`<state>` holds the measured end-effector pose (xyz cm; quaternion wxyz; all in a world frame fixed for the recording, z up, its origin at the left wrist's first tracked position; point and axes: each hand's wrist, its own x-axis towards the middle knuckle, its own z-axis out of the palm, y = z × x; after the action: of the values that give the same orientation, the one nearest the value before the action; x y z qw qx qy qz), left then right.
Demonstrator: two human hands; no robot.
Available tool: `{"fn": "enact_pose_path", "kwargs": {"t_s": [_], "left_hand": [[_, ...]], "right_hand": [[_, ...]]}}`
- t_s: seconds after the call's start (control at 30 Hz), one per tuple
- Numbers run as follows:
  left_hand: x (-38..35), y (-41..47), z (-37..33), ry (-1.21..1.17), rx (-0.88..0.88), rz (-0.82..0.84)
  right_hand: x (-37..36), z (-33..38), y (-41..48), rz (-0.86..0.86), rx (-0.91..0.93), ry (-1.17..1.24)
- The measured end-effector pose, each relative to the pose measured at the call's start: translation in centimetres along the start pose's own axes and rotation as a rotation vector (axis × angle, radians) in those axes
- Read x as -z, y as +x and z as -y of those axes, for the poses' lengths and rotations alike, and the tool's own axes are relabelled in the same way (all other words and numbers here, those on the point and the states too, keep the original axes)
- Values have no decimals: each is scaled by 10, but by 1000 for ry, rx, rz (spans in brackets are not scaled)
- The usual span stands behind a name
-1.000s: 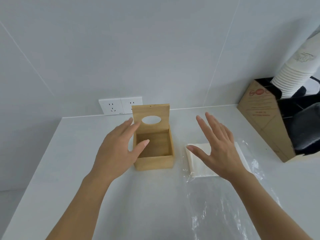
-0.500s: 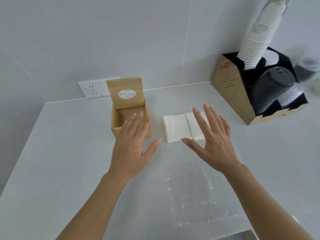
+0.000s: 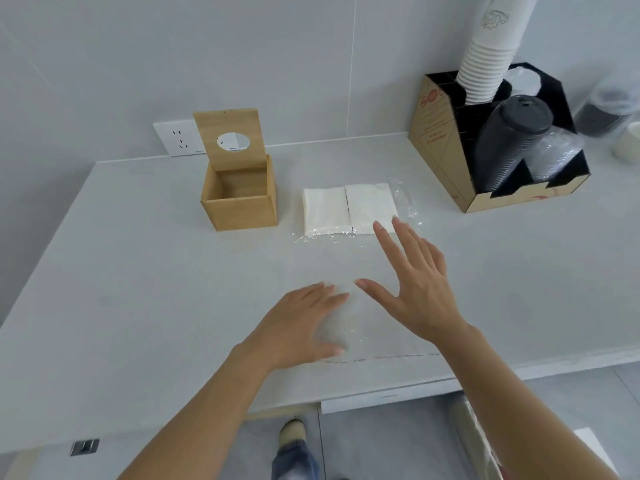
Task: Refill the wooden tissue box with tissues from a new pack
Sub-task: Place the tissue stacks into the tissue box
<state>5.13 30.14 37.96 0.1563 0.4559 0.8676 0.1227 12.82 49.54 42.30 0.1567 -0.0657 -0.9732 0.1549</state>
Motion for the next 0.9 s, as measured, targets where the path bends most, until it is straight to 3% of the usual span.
{"fn": "enact_pose_path", "kwargs": {"t_s": [0.17, 0.43, 0.63, 0.73, 0.8, 0.9], "left_hand": [[-16, -1, -2, 33, -11, 79], [-5, 11, -1, 3, 56, -12], [-5, 14, -15, 233, -150, -166], [4, 23, -16, 67, 17, -162], [13, 29, -14, -106, 125, -172], [32, 39, -18, -233, 130, -192]], "right_hand": [[-2, -9, -14, 40, 30, 26], [-7, -9, -22, 85, 62, 74], [-17, -9, -23, -20, 260, 51], [-25, -4, -26, -162, 430, 120], [-30, 2, -31, -162, 532, 161], [-37, 8, -34, -91, 579, 150]]}}
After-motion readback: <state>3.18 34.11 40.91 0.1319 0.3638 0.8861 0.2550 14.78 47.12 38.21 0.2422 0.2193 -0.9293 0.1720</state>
